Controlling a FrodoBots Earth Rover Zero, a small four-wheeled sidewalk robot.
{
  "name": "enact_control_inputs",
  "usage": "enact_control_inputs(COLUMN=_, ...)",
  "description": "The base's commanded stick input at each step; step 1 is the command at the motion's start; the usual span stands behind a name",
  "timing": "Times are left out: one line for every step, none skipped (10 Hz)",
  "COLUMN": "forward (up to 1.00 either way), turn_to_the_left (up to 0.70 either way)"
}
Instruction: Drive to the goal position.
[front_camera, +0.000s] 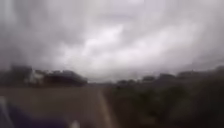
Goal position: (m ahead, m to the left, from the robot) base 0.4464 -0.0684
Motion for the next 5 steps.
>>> enact_control_inputs(forward=0.85, turn_to_the_left=0.00)
enact_control_inputs(forward=0.85, turn_to_the_left=0.00)
enact_control_inputs(forward=0.85, turn_to_the_left=0.00)
enact_control_inputs(forward=0.85, turn_to_the_left=0.00)
enact_control_inputs(forward=0.85, turn_to_the_left=0.00)
